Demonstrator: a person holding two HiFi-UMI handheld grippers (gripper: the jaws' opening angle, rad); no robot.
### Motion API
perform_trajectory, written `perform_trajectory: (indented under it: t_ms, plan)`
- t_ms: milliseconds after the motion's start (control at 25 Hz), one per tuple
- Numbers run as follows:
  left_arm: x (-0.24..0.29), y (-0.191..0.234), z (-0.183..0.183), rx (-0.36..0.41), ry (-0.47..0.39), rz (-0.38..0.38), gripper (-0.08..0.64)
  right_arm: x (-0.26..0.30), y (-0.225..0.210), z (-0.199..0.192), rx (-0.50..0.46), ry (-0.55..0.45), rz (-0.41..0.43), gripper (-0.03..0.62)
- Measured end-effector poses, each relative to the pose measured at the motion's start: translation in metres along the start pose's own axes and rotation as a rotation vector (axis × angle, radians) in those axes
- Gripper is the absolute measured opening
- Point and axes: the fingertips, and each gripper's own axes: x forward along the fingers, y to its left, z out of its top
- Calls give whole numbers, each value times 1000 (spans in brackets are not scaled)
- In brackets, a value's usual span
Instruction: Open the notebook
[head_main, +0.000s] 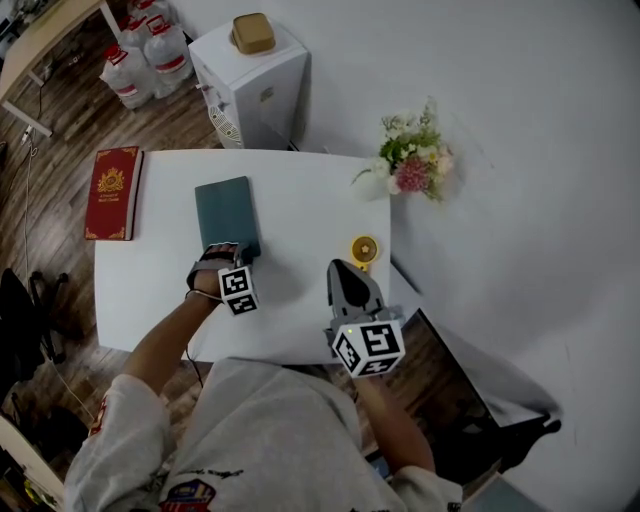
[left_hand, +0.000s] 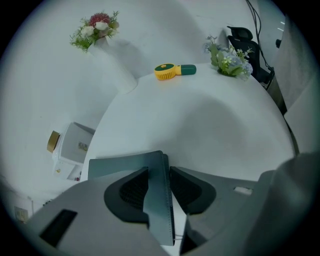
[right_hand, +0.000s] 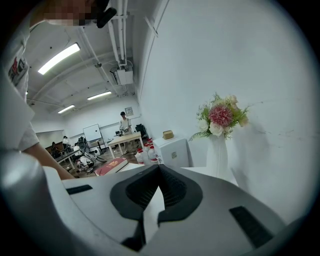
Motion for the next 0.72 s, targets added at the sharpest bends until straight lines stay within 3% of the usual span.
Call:
perform_trajectory:
  t_ms: [200,480,720]
  plan:
    - [-3,1,-1,-18,-27,-10,113,-2,1,0,8,5,-8,-5]
    - [-2,0,-2,48,-3,57,117,-5,2,-1,13,7,-16,-5]
    - [-1,-1,-2,-34,-15,41,82,-7,-1,-4,25,10,-22,-5]
